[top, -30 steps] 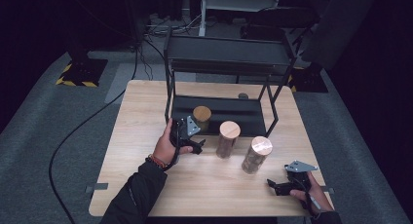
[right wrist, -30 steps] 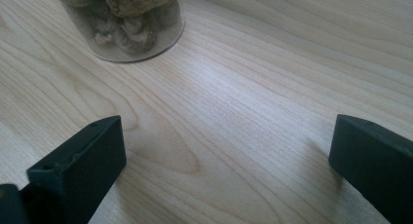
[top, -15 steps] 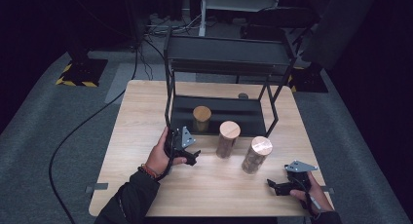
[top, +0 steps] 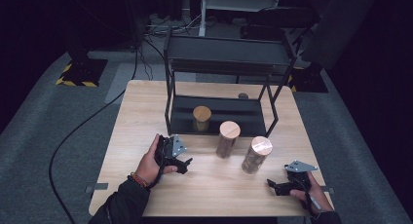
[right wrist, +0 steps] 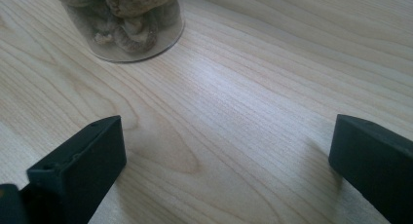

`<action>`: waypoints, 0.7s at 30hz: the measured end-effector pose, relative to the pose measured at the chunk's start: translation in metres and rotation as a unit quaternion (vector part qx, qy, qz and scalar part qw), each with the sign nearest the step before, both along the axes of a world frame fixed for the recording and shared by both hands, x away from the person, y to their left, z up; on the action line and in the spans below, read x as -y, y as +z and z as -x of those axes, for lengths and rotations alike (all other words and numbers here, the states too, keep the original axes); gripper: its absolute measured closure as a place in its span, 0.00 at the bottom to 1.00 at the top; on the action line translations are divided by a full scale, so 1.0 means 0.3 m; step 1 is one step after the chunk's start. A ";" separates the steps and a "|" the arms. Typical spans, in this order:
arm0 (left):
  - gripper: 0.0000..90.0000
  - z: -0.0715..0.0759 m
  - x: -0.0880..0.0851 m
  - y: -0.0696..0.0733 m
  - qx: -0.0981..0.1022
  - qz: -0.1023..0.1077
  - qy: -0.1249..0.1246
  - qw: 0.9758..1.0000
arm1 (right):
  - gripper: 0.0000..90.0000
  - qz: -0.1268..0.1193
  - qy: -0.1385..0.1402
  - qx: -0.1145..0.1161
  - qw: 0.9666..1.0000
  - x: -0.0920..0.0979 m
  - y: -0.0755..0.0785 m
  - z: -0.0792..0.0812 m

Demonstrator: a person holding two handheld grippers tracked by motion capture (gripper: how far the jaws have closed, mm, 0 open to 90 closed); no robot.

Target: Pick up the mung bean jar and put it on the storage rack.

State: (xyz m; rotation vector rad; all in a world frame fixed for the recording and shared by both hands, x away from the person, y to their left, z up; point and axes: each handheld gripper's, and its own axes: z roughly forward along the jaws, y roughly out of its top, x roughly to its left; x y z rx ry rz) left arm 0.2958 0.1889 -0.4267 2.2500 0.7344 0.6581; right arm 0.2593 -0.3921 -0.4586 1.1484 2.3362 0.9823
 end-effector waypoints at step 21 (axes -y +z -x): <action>0.03 0.100 -0.074 -0.038 -0.008 -0.004 0.029 1.000 | 0.00 0.000 0.000 0.000 1.000 0.000 0.000 0.000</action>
